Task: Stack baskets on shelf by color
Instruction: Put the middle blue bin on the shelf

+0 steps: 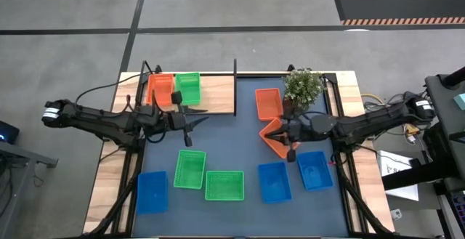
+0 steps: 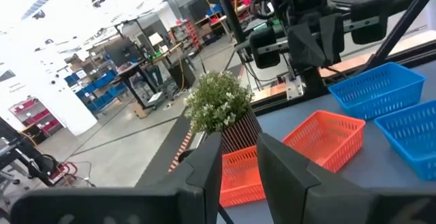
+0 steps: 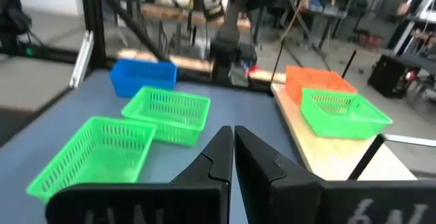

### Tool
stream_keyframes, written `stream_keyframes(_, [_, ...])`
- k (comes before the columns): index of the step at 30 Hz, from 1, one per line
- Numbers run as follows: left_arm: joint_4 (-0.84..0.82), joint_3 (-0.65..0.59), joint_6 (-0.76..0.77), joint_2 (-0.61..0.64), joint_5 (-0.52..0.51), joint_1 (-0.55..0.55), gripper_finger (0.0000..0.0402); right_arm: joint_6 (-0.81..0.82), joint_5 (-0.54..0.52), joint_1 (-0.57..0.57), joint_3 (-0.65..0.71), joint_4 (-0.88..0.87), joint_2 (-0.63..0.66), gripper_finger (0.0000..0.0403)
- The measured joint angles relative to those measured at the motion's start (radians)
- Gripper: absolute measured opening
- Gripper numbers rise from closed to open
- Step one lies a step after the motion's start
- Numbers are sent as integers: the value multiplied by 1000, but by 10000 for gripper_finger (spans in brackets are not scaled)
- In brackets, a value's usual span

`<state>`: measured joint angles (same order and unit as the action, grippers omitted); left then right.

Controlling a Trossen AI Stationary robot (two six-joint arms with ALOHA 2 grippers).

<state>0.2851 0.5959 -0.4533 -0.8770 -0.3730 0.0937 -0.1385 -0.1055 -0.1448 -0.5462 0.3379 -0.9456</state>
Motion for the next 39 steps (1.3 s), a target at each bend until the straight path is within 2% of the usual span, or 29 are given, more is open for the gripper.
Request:
stream_keyframes(12, [-4,-20,-8,-1,0,0,77,61,0,-13,-291,-489,-187,9])
stream_keyframes(19, [-3,-21,-26,1,-1,0,77,131,0,-91,-473,-778,-295,9])
stream_keyframes(28, [21,-21,-77,1,-2,0,77,346,0,-253,-686,-982,-470,9])
stream_keyframes(39, [21,-28,-59,-1,-2,0,77,698,12,-439,-816,-1162,-650,19])
